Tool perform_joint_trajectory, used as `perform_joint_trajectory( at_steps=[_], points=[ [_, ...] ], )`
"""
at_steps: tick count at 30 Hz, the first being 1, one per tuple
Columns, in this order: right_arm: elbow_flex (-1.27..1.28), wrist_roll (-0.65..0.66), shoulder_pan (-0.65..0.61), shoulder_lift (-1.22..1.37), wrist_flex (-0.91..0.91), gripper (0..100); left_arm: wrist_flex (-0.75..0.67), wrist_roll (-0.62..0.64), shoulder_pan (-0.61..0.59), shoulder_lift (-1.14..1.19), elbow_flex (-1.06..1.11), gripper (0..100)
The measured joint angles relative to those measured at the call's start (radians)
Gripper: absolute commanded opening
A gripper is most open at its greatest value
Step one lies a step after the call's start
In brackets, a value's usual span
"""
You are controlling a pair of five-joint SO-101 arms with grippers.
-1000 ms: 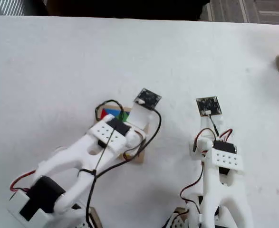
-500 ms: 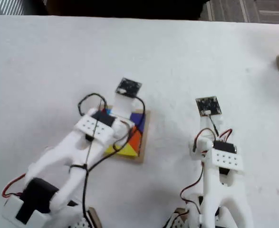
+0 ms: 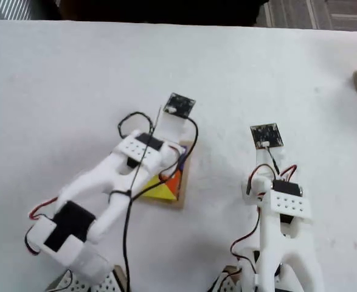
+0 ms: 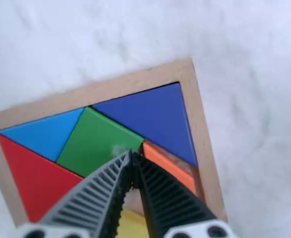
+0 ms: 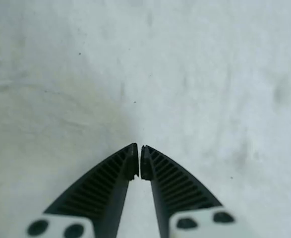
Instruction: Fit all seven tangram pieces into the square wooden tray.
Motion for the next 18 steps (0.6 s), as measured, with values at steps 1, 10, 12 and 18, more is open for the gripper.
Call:
perform_joint_trajectory(
  at_steps=[1,10,12,18],
  points=[
    [0.0,0.0,0.0,0.0,0.0,1.9,0.015,0.0,0.0,0.025,-0.026,2],
    [0.0,0.0,0.0,0.0,0.0,1.9,0.114,-0.002,0.002,0.077,-0.117,2],
    [0.0,0.0,0.0,0.0,0.0,1.9,0.115,-0.002,0.002,0.077,-0.121,2],
    [0.0,0.0,0.0,0.0,0.0,1.9,0.094,-0.002,0.005,0.084,-0.123,2]
  ],
)
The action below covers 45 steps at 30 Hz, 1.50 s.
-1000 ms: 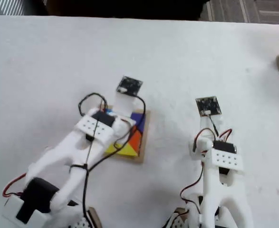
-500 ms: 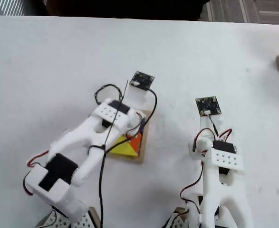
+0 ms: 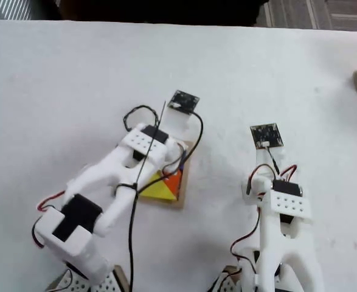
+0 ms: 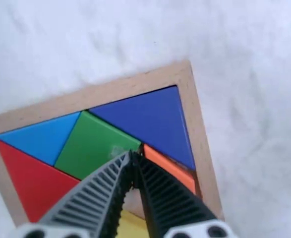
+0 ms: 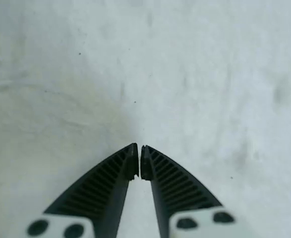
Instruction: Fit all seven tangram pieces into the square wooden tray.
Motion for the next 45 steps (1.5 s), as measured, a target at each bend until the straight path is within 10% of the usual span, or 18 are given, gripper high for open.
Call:
perform_joint_trajectory(
  at_steps=[45],
  points=[
    [0.0,0.0,-0.034,-0.006,-0.003,1.9,0.074,0.0,0.06,-0.133,0.031,2]
  ],
)
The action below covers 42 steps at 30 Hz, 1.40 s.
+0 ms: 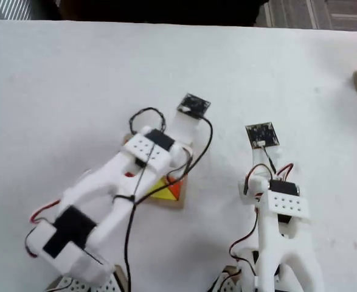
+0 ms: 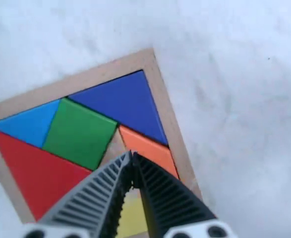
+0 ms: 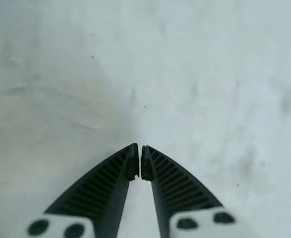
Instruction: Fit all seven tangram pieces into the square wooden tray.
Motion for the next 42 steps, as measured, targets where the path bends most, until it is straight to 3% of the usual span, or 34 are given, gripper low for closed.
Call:
perform_joint_trajectory(
  at_steps=[7,12,19,26,29,38,42],
  points=[
    [0.0,-0.006,-0.006,0.0,0.0,1.9,-0.041,0.0,-0.112,-0.302,0.245,2],
    [0.046,-0.044,-0.051,-0.121,0.028,1.9,-0.052,0.0,-0.258,-0.52,0.419,2],
    [0.273,-0.052,-0.129,-0.555,0.06,2.2,-0.06,-0.006,-0.439,-0.845,0.671,2],
    [0.463,-0.052,-0.187,-1.085,0.252,1.9,-0.06,-0.203,-0.542,-1.195,0.967,2],
    [0.463,-0.052,-0.226,-1.125,0.307,1.9,-0.058,-0.252,-0.601,-1.353,1.099,2],
    [0.48,-0.051,-0.232,-1.12,0.427,2.1,0.152,-0.278,-0.792,-1.841,1.24,2],
    [0.489,-0.051,-0.23,-1.142,0.468,2.1,0.224,-0.278,-0.821,-1.863,1.238,2]
  ],
)
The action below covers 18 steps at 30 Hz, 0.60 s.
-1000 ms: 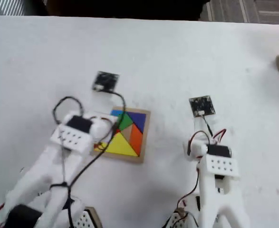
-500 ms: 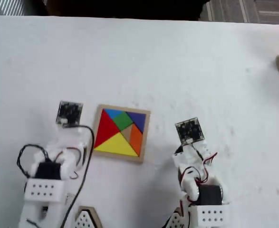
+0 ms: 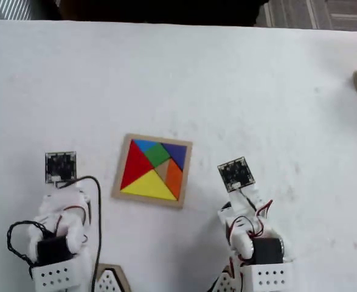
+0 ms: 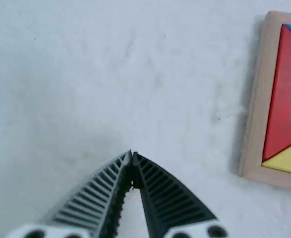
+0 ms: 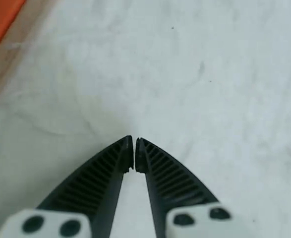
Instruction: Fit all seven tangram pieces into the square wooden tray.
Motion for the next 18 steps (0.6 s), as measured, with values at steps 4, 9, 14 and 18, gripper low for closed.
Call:
perform_joint_trajectory(
  at_steps=[4,9,14,18],
  points=[
    [0.0,0.0,0.0,0.0,0.003,2.1,0.058,-0.002,-0.003,0.0,0.0,2],
    [0.0,0.0,0.0,-0.003,0.003,2.1,0.095,-0.002,-0.003,0.0,0.0,2],
    [0.0,0.0,0.0,-0.003,0.003,2.1,0.095,-0.002,-0.003,0.0,0.0,2],
    [0.0,0.0,0.0,-0.003,0.003,2.1,0.095,0.0,0.055,0.0,0.0,2]
  ],
)
